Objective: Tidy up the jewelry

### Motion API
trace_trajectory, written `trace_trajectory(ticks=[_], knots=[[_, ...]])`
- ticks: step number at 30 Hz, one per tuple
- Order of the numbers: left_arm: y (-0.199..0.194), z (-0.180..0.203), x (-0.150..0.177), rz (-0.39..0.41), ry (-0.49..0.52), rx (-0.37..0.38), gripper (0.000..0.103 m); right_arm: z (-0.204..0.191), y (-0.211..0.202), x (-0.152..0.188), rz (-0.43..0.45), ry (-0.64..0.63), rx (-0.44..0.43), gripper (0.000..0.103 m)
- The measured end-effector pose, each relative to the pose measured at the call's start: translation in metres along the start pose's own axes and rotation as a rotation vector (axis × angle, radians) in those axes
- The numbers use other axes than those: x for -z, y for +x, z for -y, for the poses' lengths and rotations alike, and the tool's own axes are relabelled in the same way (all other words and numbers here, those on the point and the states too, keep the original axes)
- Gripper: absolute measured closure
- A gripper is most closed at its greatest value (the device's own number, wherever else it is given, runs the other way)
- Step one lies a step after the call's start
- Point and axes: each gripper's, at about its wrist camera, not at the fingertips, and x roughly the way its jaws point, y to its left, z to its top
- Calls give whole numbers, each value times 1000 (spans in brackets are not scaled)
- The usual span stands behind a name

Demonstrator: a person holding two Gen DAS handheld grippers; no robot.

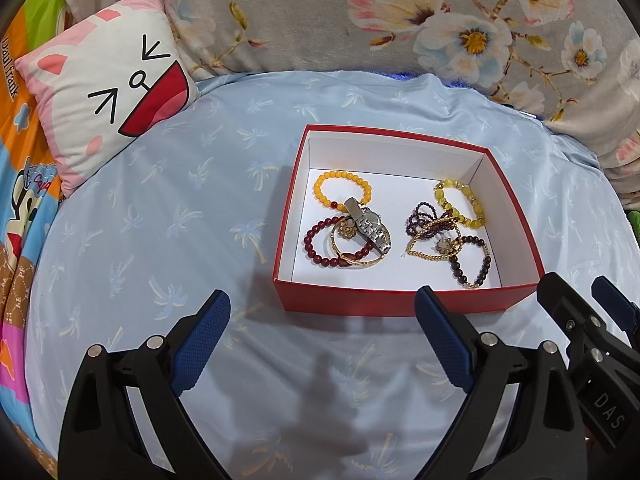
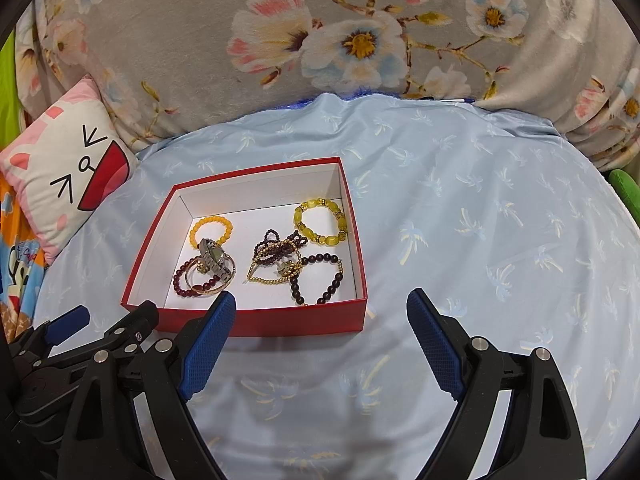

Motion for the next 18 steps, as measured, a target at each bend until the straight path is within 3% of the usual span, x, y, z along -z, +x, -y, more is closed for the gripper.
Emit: trace_trajectory(ticks=[18], knots=[[-1,1,0,2,1,-2,14,1,0,0,1,-1,1,19]])
